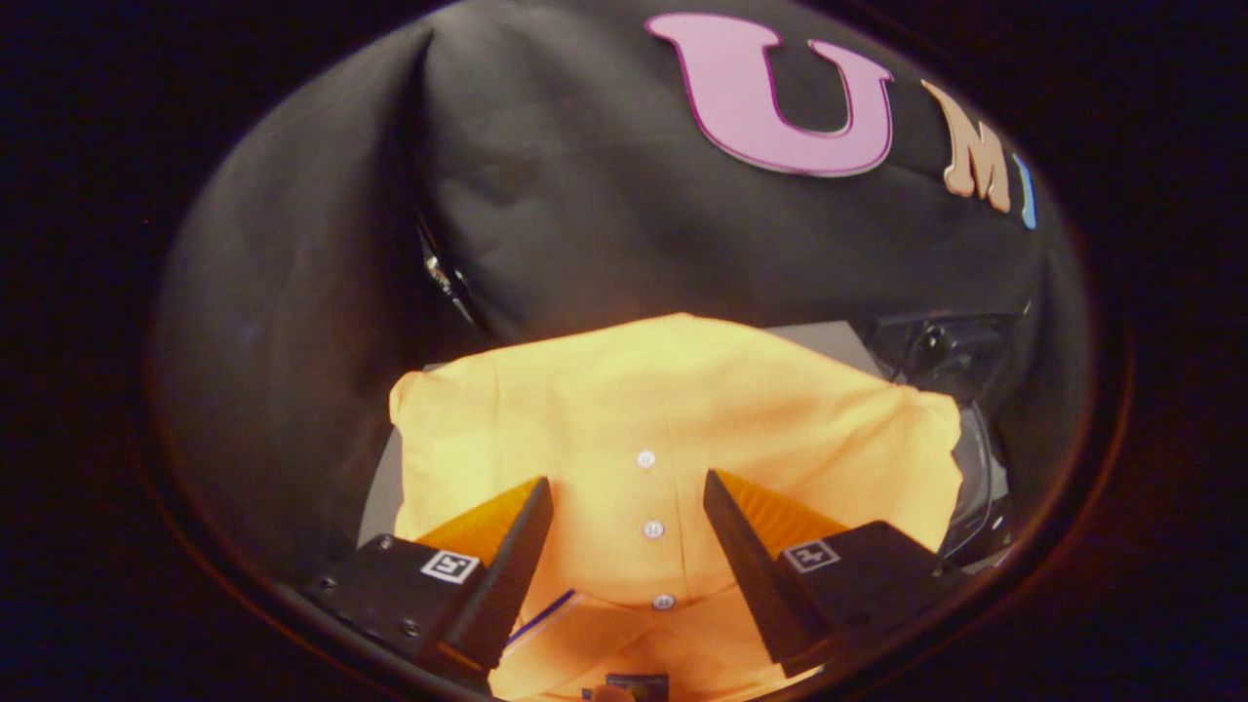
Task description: Put the clothes into the washing machine and then close the washing machine lid.
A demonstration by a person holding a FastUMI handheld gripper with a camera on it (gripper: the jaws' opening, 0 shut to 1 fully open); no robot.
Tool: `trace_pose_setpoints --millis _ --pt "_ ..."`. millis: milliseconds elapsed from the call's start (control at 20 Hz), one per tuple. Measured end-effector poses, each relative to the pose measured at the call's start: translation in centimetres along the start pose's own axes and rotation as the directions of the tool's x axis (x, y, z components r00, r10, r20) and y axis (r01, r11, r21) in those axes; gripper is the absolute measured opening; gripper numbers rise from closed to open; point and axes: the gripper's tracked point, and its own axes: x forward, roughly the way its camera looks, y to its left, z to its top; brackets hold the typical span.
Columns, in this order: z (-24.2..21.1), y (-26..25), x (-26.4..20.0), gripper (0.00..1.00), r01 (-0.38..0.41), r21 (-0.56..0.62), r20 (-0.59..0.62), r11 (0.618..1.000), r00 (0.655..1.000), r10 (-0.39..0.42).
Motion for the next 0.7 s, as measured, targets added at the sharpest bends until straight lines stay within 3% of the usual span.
trace_pose_setpoints --millis 150,250,350,450,700 --pt "0.2 0.0 -0.2 0.92 0.079 -0.034 0.089 0.996 0.993 -0.075" --pt "0.7 0.3 -0.4 0.87 0.085 -0.054 0.158 0.995 0.985 -0.075" --pt "0.9 0.6 -0.6 0.48 0.039 -0.136 0.167 0.990 0.986 -0.016" --pt "0.6 0.2 -1.3 0.10 0.044 -0.143 0.174 0.989 0.985 -0.019" --pt "0.4 -2.2 -3.1 0.02 0.159 -0.112 0.219 0.981 0.967 -0.132"
